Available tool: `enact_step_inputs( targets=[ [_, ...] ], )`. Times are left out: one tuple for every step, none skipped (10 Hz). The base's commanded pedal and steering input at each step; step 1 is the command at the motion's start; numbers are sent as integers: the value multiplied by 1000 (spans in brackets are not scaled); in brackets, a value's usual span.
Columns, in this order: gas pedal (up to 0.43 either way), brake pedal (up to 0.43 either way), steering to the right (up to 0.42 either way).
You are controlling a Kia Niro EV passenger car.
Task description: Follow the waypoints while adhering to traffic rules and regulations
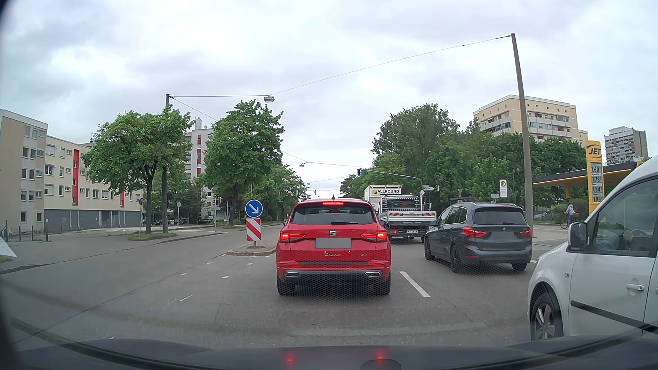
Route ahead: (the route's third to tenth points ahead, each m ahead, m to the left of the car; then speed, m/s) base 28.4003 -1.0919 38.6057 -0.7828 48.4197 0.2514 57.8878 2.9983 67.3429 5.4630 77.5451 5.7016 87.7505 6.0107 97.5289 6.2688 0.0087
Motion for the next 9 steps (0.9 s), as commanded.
enact_step_inputs(
  targets=[
    [0, 128, 3],
    [0, 128, 3],
    [0, 128, 3],
    [0, 128, 3],
    [0, 128, 3],
    [0, 128, 3],
    [0, 128, 3],
    [0, 128, 3],
    [0, 128, 3]
  ],
)
